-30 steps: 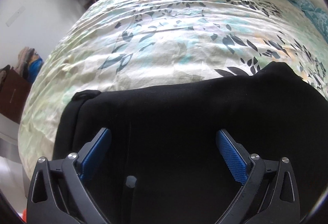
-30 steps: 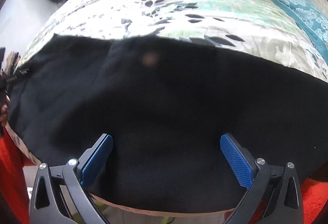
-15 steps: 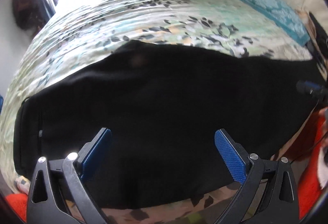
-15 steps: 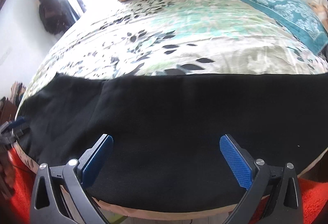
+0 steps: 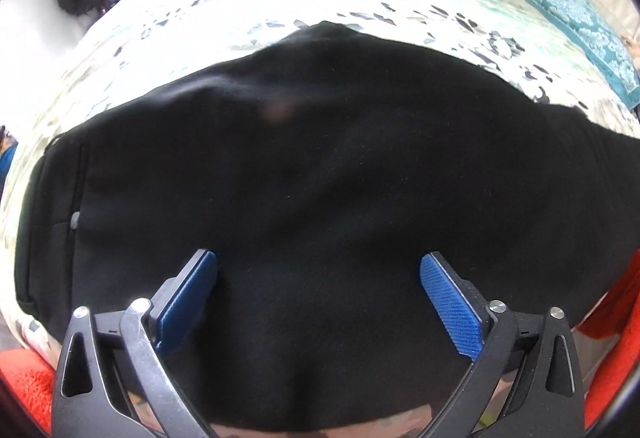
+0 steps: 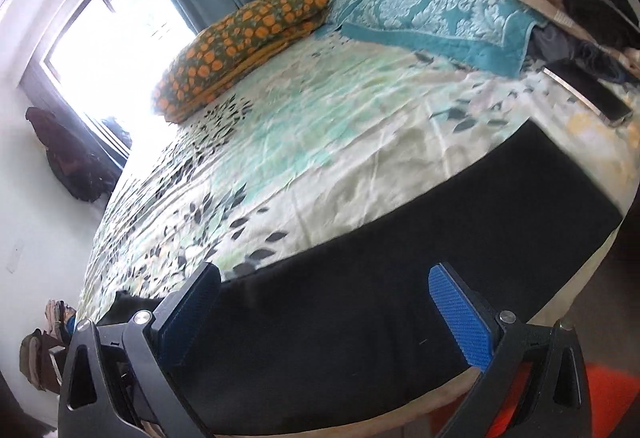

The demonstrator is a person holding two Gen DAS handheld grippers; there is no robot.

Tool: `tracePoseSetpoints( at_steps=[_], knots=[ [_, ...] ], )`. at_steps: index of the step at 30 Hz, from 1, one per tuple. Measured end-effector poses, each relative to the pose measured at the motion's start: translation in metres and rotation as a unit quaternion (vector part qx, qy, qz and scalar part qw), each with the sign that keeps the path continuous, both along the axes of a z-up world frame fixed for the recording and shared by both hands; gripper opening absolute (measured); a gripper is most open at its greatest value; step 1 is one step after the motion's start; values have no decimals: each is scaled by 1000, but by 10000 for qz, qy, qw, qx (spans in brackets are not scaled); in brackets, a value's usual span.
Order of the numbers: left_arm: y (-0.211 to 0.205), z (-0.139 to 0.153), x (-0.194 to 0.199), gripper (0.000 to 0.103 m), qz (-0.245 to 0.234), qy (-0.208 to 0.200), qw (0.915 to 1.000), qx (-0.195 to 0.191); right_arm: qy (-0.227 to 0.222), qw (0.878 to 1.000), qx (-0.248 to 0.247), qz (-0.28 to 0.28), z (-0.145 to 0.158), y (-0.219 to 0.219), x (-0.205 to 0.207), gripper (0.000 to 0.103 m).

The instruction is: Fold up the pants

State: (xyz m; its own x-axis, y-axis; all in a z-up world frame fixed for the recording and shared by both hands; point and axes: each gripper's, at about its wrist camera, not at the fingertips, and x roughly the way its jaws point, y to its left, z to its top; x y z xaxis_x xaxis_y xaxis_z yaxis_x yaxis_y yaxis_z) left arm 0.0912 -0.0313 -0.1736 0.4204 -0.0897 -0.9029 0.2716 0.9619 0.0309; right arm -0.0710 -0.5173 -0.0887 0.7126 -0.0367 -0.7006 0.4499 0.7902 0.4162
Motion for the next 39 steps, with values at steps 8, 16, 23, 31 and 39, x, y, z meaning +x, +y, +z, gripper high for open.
tracePoseSetpoints(
  at_steps=[8,16,23,31,39],
  knots=[
    [12,13,4,101,365,-97,9987,-339,420,9952,224,-860,4,-177,-61,103],
    [6,11,2,101,306,-67,9994,-153,223,9770,2019,-649,-72,-222,-85,102],
    [-1,10,-1,101,234,-59,9997,-87,24,9562,2907,-356,-99,-204,-89,98],
    [-22,14,-10,101,-92,-111,9999,-32,378,9603,2738,-390,-110,-196,-79,73],
    [-19,11,-9,101,4,-49,10000,-7,-189,9502,3044,-635,-109,-208,-108,49]
  ],
)
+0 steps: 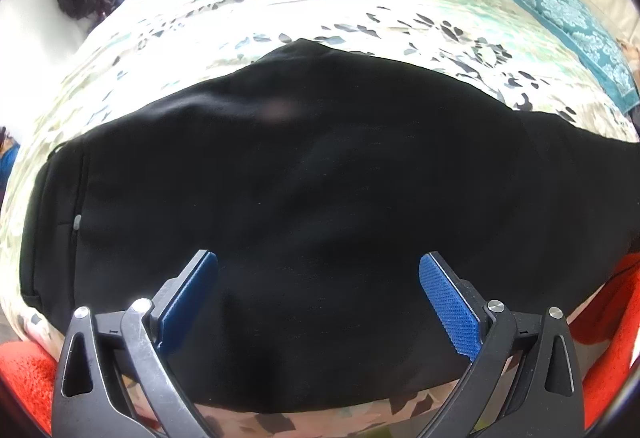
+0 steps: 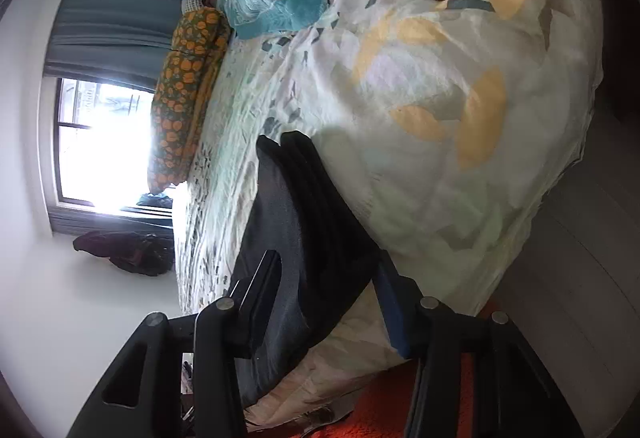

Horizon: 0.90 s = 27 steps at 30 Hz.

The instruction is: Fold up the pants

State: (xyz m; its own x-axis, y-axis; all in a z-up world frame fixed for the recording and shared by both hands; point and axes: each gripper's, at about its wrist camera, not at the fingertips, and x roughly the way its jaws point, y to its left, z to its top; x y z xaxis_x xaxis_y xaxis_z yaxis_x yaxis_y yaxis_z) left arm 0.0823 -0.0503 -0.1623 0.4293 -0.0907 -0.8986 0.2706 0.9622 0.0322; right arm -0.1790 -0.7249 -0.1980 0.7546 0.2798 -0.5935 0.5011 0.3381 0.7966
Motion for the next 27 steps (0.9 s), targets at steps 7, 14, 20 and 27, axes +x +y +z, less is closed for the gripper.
tracePoseSetpoints(
  at_steps=[7,14,20,27],
  knots=[
    [-1,4,1,101,66,68,9998,-171,295,9990,-285,182,3,5,23,44],
    [-79,32,-14,101,-940,62,9898,-1070,329,9954,-870,215,33,17,29,21],
    [-206,33,-22,101,-1641,182,9765,-1386,248,9927,-1155,232,53,27,38,21],
    [-294,-24,-56,102,-2469,430,9680,-105,-499,9932,-986,367,87,57,41,21]
  ],
)
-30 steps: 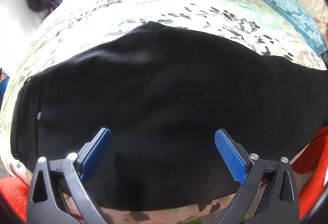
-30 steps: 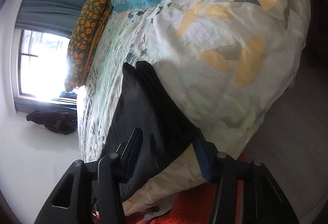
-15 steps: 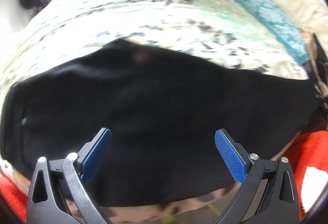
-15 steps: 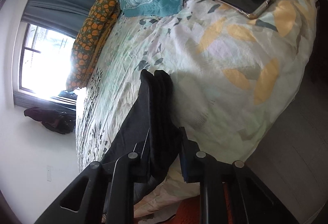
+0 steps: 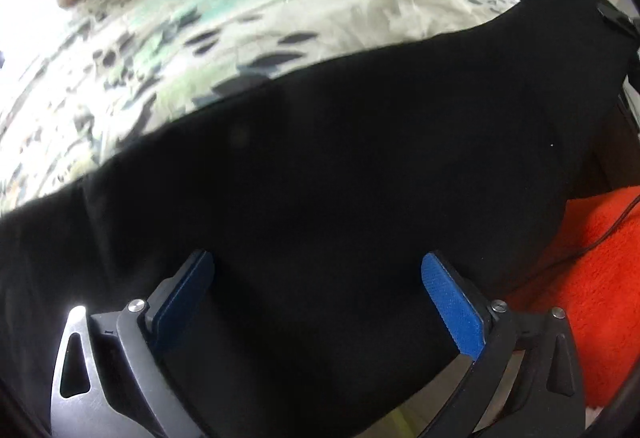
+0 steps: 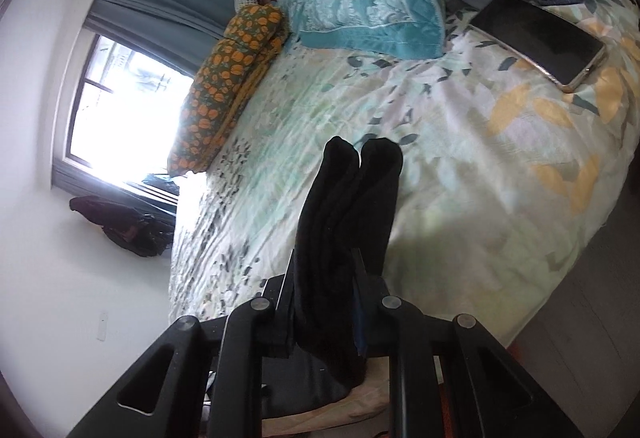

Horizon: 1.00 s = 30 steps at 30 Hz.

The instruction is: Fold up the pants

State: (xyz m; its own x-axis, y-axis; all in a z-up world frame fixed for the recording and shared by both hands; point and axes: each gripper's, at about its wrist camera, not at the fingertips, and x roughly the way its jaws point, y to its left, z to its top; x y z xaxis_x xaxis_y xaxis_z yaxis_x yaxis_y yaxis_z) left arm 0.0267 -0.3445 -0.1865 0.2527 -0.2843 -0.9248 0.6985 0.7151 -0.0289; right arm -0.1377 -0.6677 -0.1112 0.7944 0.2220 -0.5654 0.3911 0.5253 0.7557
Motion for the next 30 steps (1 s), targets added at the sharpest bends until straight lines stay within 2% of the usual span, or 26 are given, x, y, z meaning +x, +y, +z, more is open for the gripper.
tracePoseSetpoints(
  at_steps=[2,3,5,8,11,14,18,21,22,25,27,30],
  knots=[
    [11,7,6,101,198,451,9985,-253,-208,9996,40,177,12,20,6,21],
    [25,16,14,100,368,701,9952,-578,-326,9990,93,277,17,32,10,21],
    [59,33,28,100,731,894,9883,-1000,-564,9966,202,563,27,61,20,21],
    [115,57,48,100,989,867,9844,-1166,-840,9910,383,974,38,111,41,21],
    [184,75,59,100,1402,694,9807,-1177,-1010,9842,643,1305,42,168,69,21],
    [256,85,61,101,1982,520,9710,-1235,-1060,9790,651,1616,43,231,101,21],
    [339,69,57,101,2778,412,9481,-1493,-882,9735,821,1944,19,316,141,21],
    [365,44,47,101,3243,485,9295,-1691,-604,9680,718,2327,-4,377,165,20],
    [373,37,46,101,3319,594,9252,-1741,-467,9644,544,2547,-10,398,172,20],
    [380,38,50,100,3258,566,9248,-1881,-96,9507,42,3100,-29,445,177,20],
    [383,42,53,101,3224,463,9247,-1970,101,9443,-277,3278,-41,461,178,21],
    [383,39,57,101,3283,569,9192,-2099,303,9331,-780,3496,-53,478,180,21]
  ],
)
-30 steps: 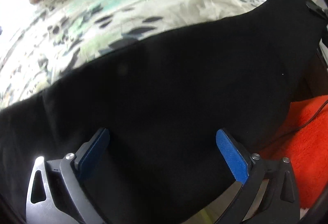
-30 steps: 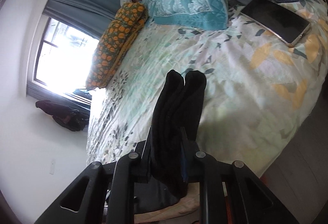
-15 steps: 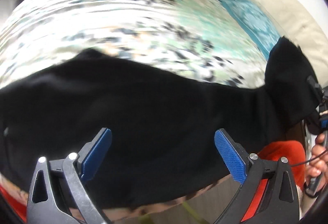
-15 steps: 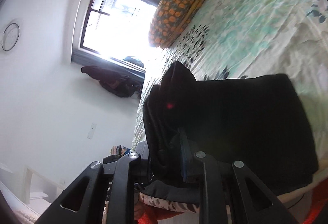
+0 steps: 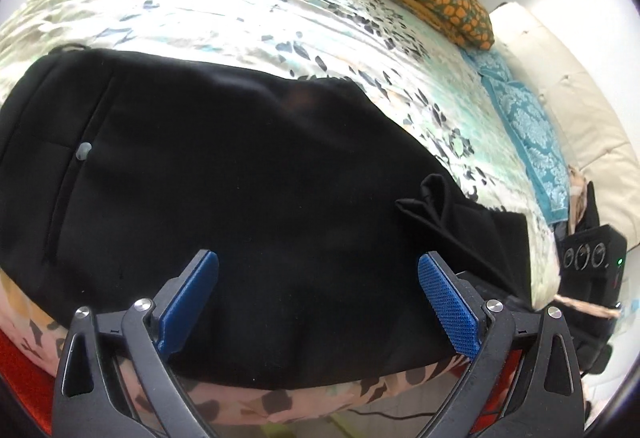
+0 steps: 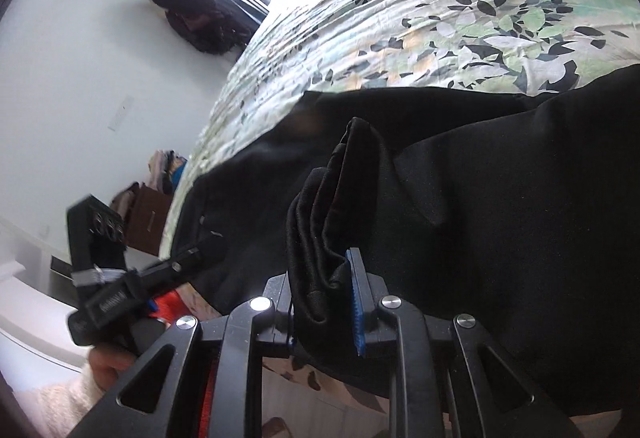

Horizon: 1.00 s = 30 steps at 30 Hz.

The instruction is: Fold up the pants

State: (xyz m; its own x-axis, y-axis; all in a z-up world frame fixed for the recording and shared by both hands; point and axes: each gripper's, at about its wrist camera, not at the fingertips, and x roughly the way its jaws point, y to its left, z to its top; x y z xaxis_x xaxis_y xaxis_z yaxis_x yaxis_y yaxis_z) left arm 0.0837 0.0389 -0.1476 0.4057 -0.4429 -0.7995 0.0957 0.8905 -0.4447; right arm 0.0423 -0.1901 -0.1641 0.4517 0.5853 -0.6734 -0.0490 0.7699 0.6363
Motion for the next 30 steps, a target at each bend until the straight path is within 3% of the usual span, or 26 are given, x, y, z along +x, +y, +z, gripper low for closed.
tracePoseSetpoints(
  at_steps=[3,5,6,7,11,14,16,18,21,26,29,30],
  knots=[
    [3,-3,2,100,65,83,9999,-74,-48,9996,-250,92,-6,7,5,27],
    [4,0,0,100,66,45,10000,-49,2,9986,-488,203,-7,12,7,46],
    [3,3,-2,100,40,-2,10000,-9,2,9982,-526,293,-5,12,2,66],
    [1,7,-4,100,2,-66,10000,37,-36,9977,-549,385,-1,13,-4,78],
    [-24,25,-15,100,-463,-372,9982,22,-342,9937,-820,679,33,7,-32,81],
    [-64,32,-23,99,-1166,-506,9919,4,-805,9907,-1043,347,61,-16,-55,83],
    [-89,30,-27,90,-1501,-539,9871,174,-1038,9888,-1058,-147,73,-37,-64,87],
    [-111,20,-28,70,-1791,-445,9819,434,-1179,9858,-1039,-598,83,-57,-66,87],
    [-123,4,-29,60,-1839,-201,9803,695,-1340,9798,-1036,-1063,91,-79,-66,87],
    [-128,-2,-33,58,-1825,-106,9799,799,-1209,9788,-900,-1390,88,-101,-64,87],
    [-137,-9,-33,40,-1873,19,9788,823,-1155,9794,-801,-1453,86,-108,-66,87],
    [-139,-12,-30,39,-1842,105,9793,834,-1161,9793,-801,-1451,86,-109,-65,87]
  ],
)
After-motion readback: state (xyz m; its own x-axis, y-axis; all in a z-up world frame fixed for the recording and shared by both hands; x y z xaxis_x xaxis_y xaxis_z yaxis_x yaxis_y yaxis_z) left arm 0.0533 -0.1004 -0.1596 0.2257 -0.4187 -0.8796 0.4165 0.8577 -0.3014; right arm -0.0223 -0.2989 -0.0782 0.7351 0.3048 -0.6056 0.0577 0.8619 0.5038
